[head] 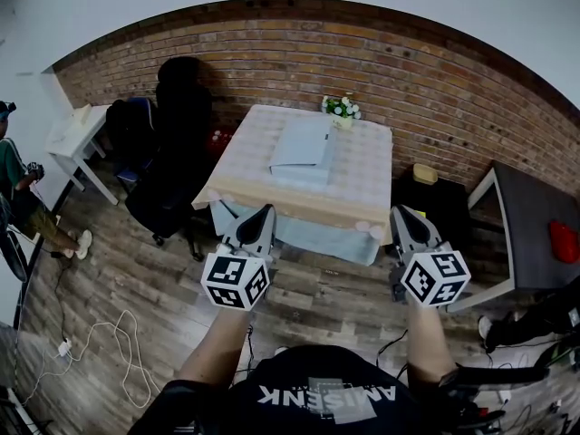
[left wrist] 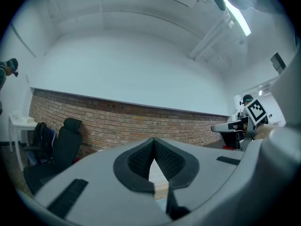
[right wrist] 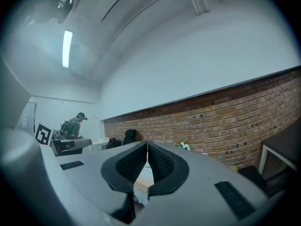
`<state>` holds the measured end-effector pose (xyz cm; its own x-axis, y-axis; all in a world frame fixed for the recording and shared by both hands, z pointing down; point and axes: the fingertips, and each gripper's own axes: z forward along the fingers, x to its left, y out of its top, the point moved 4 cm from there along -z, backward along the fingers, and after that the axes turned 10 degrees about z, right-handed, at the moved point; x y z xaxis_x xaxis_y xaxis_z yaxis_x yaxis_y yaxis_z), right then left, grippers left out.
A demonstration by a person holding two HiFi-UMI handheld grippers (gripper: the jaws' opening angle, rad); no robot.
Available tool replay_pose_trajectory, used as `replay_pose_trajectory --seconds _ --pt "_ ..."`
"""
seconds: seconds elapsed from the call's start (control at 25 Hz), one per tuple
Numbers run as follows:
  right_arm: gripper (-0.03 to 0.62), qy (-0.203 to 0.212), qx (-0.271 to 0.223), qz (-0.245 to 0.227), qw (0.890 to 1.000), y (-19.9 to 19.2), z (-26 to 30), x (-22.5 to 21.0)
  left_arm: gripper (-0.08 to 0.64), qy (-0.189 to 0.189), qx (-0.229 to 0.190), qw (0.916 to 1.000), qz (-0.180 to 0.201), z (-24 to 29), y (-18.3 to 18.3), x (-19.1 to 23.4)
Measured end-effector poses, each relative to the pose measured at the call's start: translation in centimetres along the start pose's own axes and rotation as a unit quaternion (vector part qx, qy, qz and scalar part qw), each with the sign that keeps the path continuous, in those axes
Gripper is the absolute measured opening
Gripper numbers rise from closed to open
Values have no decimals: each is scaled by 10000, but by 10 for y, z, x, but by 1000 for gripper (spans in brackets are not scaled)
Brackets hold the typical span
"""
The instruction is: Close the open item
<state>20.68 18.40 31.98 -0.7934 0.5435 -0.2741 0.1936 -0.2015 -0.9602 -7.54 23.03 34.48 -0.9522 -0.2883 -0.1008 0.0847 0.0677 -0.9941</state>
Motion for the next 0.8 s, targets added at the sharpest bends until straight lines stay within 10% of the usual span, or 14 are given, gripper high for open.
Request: replay_pose_trajectory --seconds 0.8 --pt "41 -249 52 -112 9996 -23 49 51 12 -232 -131 9996 -80 -6 -24 69"
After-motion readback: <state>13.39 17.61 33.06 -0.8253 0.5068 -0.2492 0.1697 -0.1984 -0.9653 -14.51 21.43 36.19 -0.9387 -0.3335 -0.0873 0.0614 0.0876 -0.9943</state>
